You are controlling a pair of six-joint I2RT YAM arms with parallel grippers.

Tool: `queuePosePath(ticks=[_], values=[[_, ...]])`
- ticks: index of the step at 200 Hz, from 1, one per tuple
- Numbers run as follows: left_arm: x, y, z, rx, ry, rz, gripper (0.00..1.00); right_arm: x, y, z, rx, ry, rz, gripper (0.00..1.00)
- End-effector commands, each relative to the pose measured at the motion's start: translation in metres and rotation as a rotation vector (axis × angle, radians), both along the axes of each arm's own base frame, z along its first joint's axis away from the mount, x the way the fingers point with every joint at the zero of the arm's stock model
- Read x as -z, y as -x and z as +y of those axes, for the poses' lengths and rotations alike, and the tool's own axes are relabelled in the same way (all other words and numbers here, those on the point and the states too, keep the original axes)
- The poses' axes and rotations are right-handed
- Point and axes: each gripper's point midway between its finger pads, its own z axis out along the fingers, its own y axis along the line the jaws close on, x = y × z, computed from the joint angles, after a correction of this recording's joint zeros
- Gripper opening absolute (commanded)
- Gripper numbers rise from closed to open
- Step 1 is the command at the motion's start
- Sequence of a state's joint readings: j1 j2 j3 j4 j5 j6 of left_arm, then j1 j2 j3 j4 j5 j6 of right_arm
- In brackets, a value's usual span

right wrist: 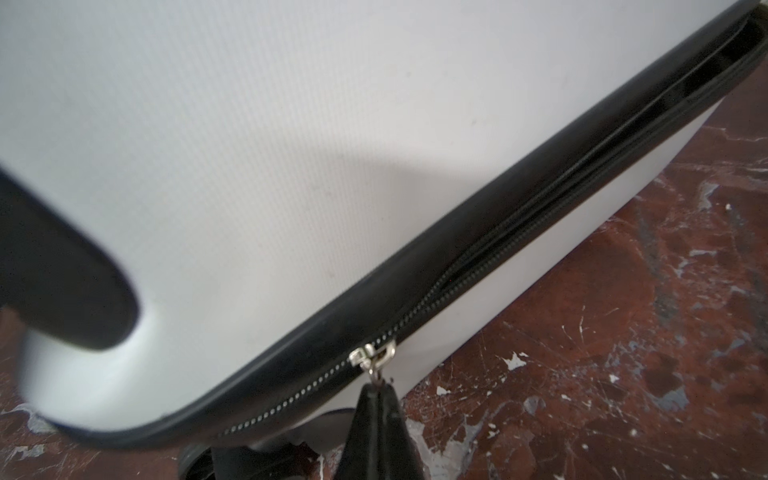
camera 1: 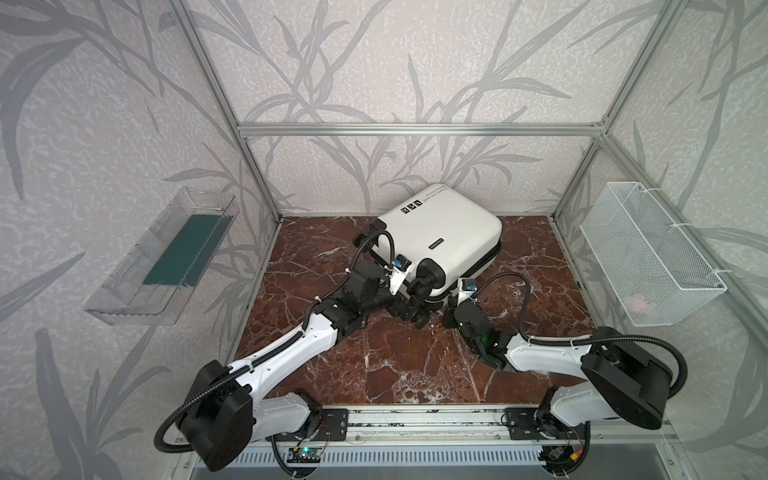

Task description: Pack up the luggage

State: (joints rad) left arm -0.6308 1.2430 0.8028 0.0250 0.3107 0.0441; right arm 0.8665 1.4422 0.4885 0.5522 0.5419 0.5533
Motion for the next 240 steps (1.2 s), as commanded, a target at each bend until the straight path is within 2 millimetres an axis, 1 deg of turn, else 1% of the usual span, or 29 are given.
queuePosePath(ticks=[1,11,30,72,89,107,122,126,138,142,155,160,165,175,188,224,240], values=[[-0.008,-0.001,-0.013,0.038,0.051,-0.027,0.97,0.005,0.004,-0.005,-0.002,0.006,0.018,0.00],[-0.007,-0.003,-0.015,0.040,0.055,-0.029,0.95,0.005,0.004,-0.005,-0.002,0.004,0.019,0.00],[-0.007,-0.006,-0.018,0.042,0.062,-0.027,0.89,0.006,0.004,-0.004,-0.004,0.003,0.022,0.00],[-0.002,-0.007,-0.023,0.054,0.066,-0.005,0.69,0.006,0.004,-0.006,0.004,0.005,0.021,0.00],[-0.002,-0.005,-0.023,0.054,0.071,-0.003,0.66,0.005,0.004,-0.007,0.007,0.009,0.020,0.00],[-0.003,-0.003,-0.021,0.052,0.079,-0.002,0.56,0.006,0.004,-0.011,0.017,0.011,0.021,0.00],[-0.004,-0.002,-0.019,0.047,0.084,-0.005,0.51,0.007,0.004,-0.016,0.031,0.007,0.023,0.00],[-0.005,-0.002,-0.019,0.044,0.086,-0.007,0.49,0.007,0.004,-0.018,0.038,0.005,0.025,0.00],[-0.007,-0.001,-0.017,0.039,0.089,-0.010,0.40,0.009,0.003,-0.024,0.055,-0.004,0.030,0.00],[-0.008,-0.001,-0.017,0.039,0.091,-0.011,0.36,0.010,0.002,-0.026,0.063,-0.005,0.032,0.00],[-0.009,0.000,-0.016,0.034,0.098,-0.013,0.19,0.014,0.000,-0.036,0.094,-0.008,0.046,0.00],[-0.010,0.000,-0.015,0.032,0.100,-0.012,0.14,0.015,-0.001,-0.039,0.107,-0.012,0.050,0.00],[-0.009,0.001,-0.015,0.033,0.099,-0.009,0.11,0.016,-0.002,-0.043,0.120,-0.015,0.054,0.00],[-0.010,0.002,-0.014,0.030,0.101,-0.008,0.07,0.019,-0.005,-0.052,0.146,-0.011,0.062,0.00],[-0.010,0.004,-0.014,0.029,0.102,-0.004,0.00,0.022,-0.009,-0.066,0.204,-0.046,0.077,0.00],[-0.014,0.009,-0.008,0.021,0.112,-0.006,0.00,0.028,-0.022,-0.100,0.319,-0.076,0.102,0.00],[-0.020,0.012,-0.005,0.015,0.124,-0.015,0.00,0.029,-0.028,-0.112,0.353,-0.079,0.109,0.00]])
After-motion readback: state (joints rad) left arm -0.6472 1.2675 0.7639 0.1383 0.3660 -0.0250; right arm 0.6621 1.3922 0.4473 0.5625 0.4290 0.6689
